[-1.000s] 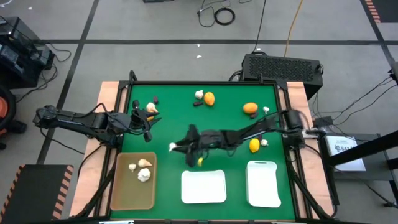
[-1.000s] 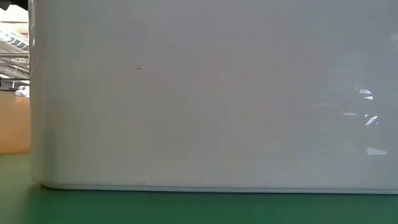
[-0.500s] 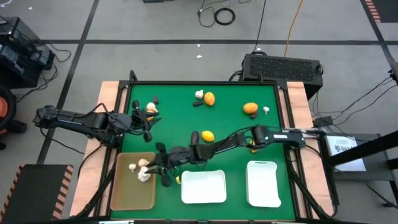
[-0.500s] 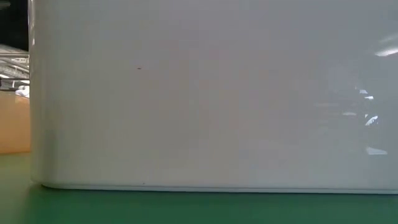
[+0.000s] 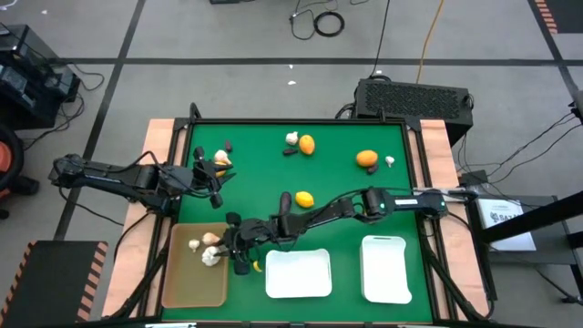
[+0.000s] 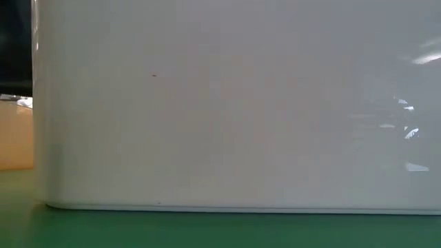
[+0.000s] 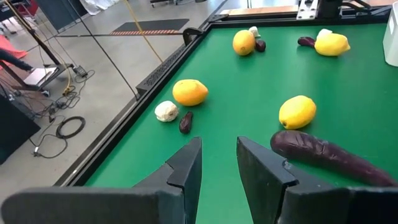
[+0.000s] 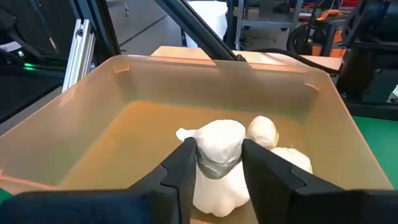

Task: Sort produce into baskets
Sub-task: Put the garlic into the orange bin

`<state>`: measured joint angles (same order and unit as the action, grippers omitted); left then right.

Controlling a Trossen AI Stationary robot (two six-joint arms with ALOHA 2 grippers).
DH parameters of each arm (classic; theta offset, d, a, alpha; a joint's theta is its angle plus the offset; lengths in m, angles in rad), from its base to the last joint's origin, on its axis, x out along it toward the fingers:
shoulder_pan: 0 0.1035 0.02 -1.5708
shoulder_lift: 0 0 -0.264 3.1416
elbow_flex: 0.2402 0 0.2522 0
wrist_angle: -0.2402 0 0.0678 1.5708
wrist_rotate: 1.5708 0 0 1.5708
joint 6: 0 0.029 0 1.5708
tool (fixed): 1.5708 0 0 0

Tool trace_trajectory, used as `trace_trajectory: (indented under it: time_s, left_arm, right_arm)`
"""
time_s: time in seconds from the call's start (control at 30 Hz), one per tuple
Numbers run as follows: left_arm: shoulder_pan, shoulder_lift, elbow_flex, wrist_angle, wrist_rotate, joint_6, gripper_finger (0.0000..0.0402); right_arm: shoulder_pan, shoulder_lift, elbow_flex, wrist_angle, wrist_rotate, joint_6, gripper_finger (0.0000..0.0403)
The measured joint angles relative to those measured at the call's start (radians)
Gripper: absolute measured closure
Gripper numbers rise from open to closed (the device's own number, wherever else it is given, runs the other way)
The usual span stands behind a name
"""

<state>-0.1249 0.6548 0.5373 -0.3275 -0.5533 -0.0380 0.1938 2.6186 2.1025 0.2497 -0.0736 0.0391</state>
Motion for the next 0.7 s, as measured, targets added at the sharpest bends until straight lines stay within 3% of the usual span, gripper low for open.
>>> trace_trajectory:
  time_s: [0.23,0.5,0.7]
  left_arm:
    - [0.000,0.000,0.000,0.000,0.000,-0.001,0.0292]
    - [0.000,0.000,0.000,-0.007,0.000,0.000,0.0292]
    - [0.000,-0.001,0.000,-0.017,0.000,0.000,0.0292]
  right_arm:
    - [0.000,0.000,0.000,-0.020,-0.001,0.000,0.0245]
    - [-0.006,-0.011,0.002,-0.027,-0.003,-0.032,0.0236]
    - [-0.022,-0.060,0.068,-0.243,-0.003,-0.033,0.0236]
